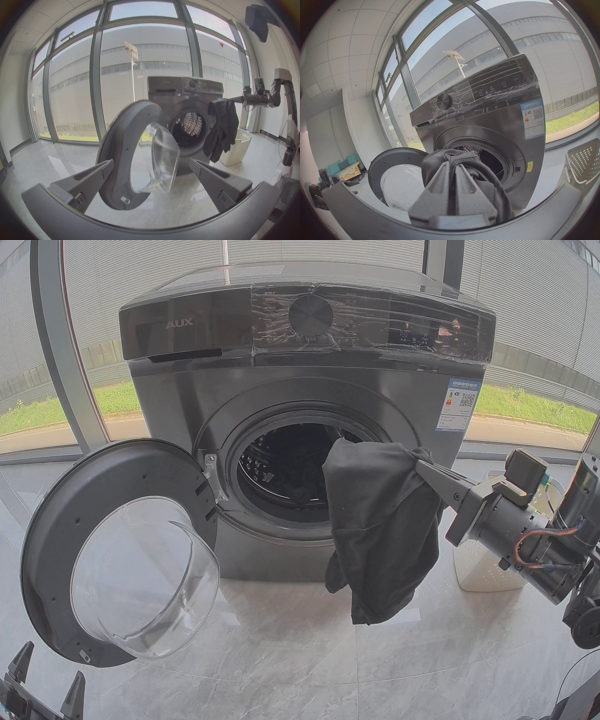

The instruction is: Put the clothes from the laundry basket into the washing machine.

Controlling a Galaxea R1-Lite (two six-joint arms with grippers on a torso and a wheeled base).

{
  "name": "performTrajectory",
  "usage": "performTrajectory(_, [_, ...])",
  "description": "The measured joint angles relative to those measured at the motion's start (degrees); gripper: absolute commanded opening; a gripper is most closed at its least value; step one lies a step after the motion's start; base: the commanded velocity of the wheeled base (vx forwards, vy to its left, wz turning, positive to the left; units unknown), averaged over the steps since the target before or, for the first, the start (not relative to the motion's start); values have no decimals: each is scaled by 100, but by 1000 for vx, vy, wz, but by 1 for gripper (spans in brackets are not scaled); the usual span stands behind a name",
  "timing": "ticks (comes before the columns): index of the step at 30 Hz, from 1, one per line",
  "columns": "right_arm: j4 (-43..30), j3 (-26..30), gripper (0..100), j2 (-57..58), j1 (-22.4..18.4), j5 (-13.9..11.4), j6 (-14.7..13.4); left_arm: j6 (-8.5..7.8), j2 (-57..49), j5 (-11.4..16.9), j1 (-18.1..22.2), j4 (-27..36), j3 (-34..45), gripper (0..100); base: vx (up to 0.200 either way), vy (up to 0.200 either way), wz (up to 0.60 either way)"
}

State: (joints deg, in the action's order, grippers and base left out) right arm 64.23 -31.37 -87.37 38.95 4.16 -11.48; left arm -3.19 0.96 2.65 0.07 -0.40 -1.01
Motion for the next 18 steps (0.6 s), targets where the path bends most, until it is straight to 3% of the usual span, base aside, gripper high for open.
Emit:
performTrajectory(6, [208,-85,0,-290,104,44,22,57,2,24,9,-417,-271,100,0,0,0])
performTrajectory(8, [226,-135,0,-354,143,44,22,51,61,156,9,-367,-616,100,0,0,0])
performTrajectory(10, [239,-204,0,-408,189,41,18,46,190,408,9,-290,-1023,100,0,0,0])
performTrajectory(15, [280,-455,0,-585,311,30,7,63,1006,1468,15,-180,-1809,100,0,0,0])
performTrajectory(18, [334,-623,0,-719,355,27,0,68,1698,1840,-37,-332,-1988,100,0,0,0])
